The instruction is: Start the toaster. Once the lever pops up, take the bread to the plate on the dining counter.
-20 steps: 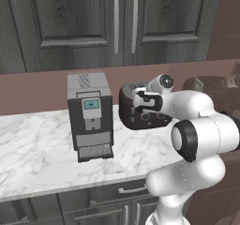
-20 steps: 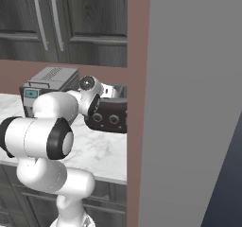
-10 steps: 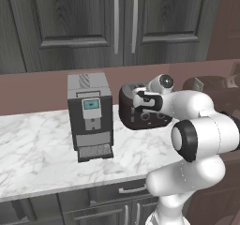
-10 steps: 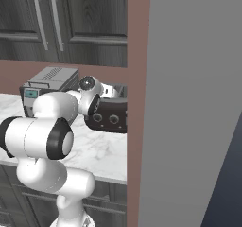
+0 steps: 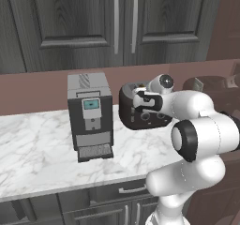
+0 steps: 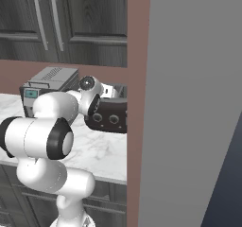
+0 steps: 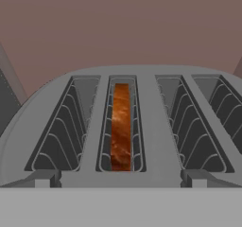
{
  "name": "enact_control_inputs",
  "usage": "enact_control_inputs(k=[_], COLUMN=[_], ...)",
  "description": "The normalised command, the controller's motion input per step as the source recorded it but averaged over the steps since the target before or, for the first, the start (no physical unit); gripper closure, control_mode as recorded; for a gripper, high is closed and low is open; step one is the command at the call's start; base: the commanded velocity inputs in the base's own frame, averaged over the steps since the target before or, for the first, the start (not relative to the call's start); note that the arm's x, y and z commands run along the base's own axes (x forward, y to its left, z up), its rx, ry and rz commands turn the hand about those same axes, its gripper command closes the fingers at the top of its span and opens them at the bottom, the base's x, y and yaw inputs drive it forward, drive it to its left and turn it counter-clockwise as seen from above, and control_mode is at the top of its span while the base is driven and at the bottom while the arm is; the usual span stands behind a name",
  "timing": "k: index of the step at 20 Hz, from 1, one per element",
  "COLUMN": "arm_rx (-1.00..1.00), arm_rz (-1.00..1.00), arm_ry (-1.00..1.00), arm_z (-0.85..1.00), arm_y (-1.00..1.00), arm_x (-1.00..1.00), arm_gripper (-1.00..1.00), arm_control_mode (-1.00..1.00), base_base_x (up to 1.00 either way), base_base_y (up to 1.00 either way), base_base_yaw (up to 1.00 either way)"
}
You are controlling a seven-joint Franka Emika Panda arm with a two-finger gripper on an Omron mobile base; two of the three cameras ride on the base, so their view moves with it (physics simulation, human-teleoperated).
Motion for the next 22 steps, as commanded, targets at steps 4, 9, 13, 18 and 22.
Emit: enact_control_inputs(k=[4,9,13,18,22], arm_rx=[0.00,0.00,0.00,0.00,0.00], arm_rz=[0.00,0.00,0.00,0.00,0.00], arm_ry=[0.00,0.00,0.00,0.00,0.00], arm_z=[0.00,0.06,0.11,0.17,0.09], arm_y=[0.00,0.00,0.00,0.00,0.00], arm_x=[0.00,0.00,0.00,0.00,0.00], arm_gripper=[-1.00,-1.00,-1.00,-1.00,-1.00], arm_control_mode=[-1.00,-1.00,-1.00,-1.00,-1.00], base_base_x=[0.00,0.00,0.00,0.00,0.00], base_base_y=[0.00,0.00,0.00,0.00,0.00], base_base_yaw=[0.00,0.00,0.00,0.00,0.00])
